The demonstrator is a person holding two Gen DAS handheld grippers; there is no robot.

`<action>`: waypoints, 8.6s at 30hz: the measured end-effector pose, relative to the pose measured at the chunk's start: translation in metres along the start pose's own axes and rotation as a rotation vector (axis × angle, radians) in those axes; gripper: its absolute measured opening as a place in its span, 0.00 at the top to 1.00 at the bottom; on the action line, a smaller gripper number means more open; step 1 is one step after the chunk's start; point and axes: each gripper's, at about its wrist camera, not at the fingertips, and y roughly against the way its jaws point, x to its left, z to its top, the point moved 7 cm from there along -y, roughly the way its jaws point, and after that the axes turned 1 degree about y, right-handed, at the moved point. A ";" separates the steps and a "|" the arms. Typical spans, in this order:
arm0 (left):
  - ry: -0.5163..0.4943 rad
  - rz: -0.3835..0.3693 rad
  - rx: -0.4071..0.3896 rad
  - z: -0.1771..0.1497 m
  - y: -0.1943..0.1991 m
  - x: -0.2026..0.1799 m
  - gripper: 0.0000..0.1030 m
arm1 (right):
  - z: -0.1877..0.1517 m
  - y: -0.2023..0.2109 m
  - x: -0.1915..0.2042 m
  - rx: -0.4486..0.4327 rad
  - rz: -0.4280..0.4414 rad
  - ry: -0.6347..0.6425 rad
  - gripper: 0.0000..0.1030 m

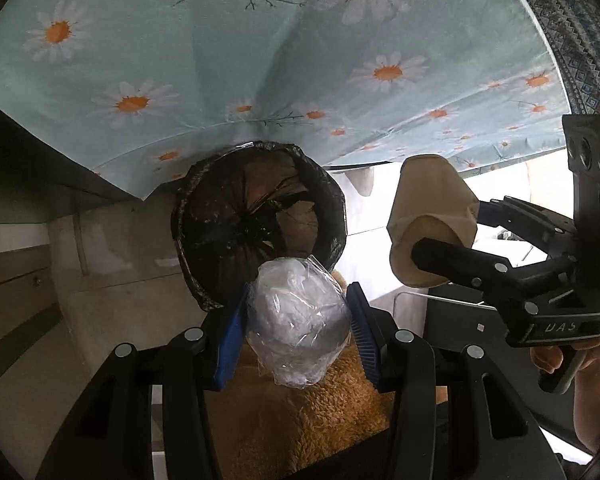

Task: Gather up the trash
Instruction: 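Open the left tool and the right tool to drop both items into the bin, then raise both tools back toward the table items, then grasp the clear plastic cup with the left tool while the right tool grasps the foil roll, then carry the plastic cup and foil roll down over the trash bin, then open both tools to drop the cup and foil roll into the bin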

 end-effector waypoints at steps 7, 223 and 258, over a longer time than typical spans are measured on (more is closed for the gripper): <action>0.053 -0.001 0.014 0.003 -0.005 0.008 0.37 | 0.008 -0.007 -0.012 0.017 0.025 -0.075 0.17; -0.030 -0.001 -0.165 0.020 0.085 -0.018 0.40 | -0.007 0.052 0.009 0.031 0.181 -0.312 0.44; 0.068 0.005 -0.024 0.015 0.034 0.000 0.26 | -0.017 0.034 -0.024 0.089 0.148 -0.406 0.20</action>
